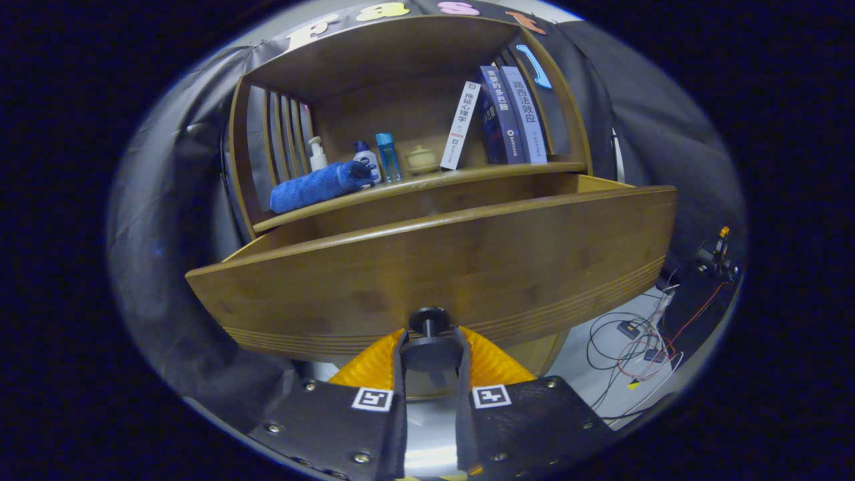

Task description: Pull open the drawer, take out the items inside it, and place them on the countertop above the cabinet.

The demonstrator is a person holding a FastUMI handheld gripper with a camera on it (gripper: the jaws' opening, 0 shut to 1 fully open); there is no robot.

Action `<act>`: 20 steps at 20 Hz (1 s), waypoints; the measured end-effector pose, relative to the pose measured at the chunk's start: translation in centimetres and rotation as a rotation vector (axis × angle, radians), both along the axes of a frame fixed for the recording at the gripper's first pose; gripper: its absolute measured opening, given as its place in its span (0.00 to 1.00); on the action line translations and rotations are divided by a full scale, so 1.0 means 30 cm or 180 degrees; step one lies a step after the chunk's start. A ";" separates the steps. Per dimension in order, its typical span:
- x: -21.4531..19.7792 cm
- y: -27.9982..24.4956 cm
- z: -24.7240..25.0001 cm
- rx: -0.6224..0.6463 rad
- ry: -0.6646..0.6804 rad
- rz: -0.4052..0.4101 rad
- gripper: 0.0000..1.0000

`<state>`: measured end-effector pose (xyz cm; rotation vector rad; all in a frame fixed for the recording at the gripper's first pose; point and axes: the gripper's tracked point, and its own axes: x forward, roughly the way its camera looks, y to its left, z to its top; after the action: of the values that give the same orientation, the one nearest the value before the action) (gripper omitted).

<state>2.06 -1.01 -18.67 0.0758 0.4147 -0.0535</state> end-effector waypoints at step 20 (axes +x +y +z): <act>0.039 0.023 0.297 -0.0078 -0.0749 0.0012 0.81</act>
<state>3.24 -0.32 -9.75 0.0564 0.1790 -0.0455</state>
